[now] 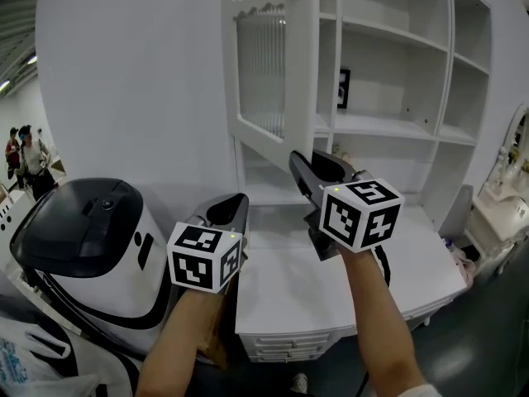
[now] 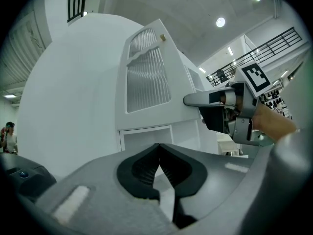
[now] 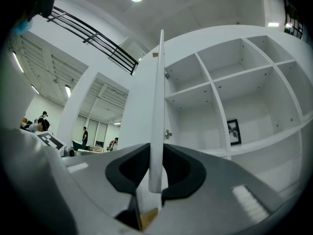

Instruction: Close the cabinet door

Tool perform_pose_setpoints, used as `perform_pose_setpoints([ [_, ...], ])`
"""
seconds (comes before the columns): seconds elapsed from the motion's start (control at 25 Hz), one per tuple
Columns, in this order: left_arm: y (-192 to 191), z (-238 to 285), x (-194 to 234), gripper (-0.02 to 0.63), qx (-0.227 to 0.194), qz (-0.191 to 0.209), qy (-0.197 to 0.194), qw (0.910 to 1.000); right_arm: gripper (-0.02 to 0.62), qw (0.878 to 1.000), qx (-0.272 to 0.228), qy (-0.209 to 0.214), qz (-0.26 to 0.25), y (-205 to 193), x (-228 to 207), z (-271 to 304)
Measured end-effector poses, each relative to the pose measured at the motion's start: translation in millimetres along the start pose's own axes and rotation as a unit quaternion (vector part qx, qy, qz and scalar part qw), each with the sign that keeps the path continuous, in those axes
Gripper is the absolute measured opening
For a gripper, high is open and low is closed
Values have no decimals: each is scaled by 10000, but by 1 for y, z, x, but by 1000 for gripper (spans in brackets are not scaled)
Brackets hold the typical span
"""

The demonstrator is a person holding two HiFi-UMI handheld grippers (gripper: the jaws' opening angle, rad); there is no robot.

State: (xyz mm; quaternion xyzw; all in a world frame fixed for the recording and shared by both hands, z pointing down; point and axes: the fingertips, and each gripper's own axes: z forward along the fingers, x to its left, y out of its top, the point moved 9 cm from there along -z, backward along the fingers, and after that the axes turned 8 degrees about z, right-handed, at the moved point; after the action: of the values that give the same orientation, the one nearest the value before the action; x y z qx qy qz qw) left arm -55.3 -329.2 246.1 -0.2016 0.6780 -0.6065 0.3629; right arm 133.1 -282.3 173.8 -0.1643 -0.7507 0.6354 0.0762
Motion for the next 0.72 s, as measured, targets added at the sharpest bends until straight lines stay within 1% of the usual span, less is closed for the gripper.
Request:
perform_pose_setpoints([
  [0.44, 1, 45, -14, 5, -37, -20, -71, 10000, 81, 9998, -76, 19, 161, 2, -55, 0],
  [0.72, 3, 68, -14, 5, -45, 20, -23, 10000, 94, 9996, -118, 66, 244, 4, -85, 6],
])
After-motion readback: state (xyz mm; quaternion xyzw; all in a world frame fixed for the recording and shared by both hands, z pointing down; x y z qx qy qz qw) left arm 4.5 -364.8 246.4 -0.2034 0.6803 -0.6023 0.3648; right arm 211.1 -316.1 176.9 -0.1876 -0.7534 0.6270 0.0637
